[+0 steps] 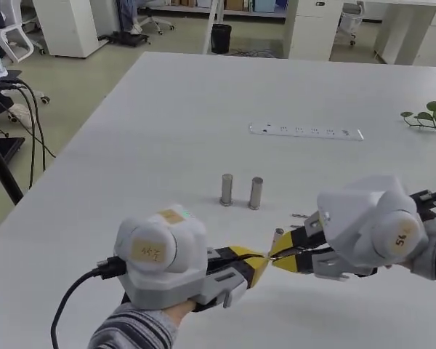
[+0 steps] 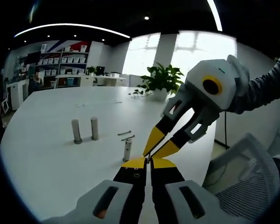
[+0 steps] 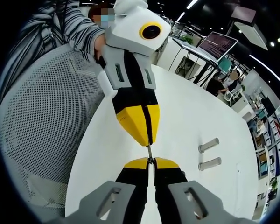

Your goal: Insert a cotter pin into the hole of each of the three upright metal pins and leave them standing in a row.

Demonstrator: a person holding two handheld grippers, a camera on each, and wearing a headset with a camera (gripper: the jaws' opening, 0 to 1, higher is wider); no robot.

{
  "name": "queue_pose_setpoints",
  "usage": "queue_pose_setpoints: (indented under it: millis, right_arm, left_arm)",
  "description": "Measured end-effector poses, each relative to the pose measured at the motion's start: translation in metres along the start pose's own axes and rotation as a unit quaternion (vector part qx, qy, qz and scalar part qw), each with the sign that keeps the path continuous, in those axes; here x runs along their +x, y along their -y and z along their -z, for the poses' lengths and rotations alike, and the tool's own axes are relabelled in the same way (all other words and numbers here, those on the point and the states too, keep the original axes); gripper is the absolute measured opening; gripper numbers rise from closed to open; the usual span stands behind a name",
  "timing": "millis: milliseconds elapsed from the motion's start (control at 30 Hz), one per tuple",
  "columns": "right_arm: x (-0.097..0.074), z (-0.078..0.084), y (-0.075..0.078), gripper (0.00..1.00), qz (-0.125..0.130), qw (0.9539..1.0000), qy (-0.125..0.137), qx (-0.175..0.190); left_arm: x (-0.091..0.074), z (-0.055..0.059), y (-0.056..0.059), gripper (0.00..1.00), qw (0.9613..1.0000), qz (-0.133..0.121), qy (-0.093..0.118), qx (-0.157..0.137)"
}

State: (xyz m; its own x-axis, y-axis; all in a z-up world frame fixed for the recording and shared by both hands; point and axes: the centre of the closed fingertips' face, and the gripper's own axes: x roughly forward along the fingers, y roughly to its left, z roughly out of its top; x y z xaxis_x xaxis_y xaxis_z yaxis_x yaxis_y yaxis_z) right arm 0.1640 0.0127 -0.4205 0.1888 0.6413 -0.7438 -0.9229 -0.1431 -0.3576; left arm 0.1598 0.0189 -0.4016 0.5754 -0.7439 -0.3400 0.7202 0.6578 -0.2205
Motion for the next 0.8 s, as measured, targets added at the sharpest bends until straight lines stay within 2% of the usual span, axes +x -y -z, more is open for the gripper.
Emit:
queue_pose_setpoints:
  millis: [167, 300, 500, 700, 800]
  right_arm:
    - [0.001, 0.001, -0.001, 0.0, 0.001, 1.0, -0.006, -0.007]
    - [0.001, 0.006, 0.0, 0.0, 0.004, 0.9999, -0.015, -0.006]
    - [-0.002, 0.019, 0.008, 0.0, 0.023, 0.9989, -0.04, 0.009]
    - [-0.007, 0.035, 0.017, 0.0, 0.044, 0.9963, -0.068, 0.03]
    - [-0.008, 0.043, 0.021, 0.0, 0.051, 0.9947, -0.079, 0.042]
  left_arm:
    - [0.0, 0.003, -0.004, 0.01, 0.9999, -0.013, -0.008, 0.001]
    - [-0.001, 0.001, -0.007, 0.06, 0.9998, -0.02, -0.003, -0.001]
    - [-0.001, 0.0, -0.011, 0.14, 0.9994, -0.033, 0.0, 0.003]
    - [-0.002, -0.002, -0.016, 0.19, 0.9988, -0.048, 0.006, 0.013]
    - [-0.001, 0.0, -0.02, 0.22, 0.9971, -0.066, -0.002, 0.037]
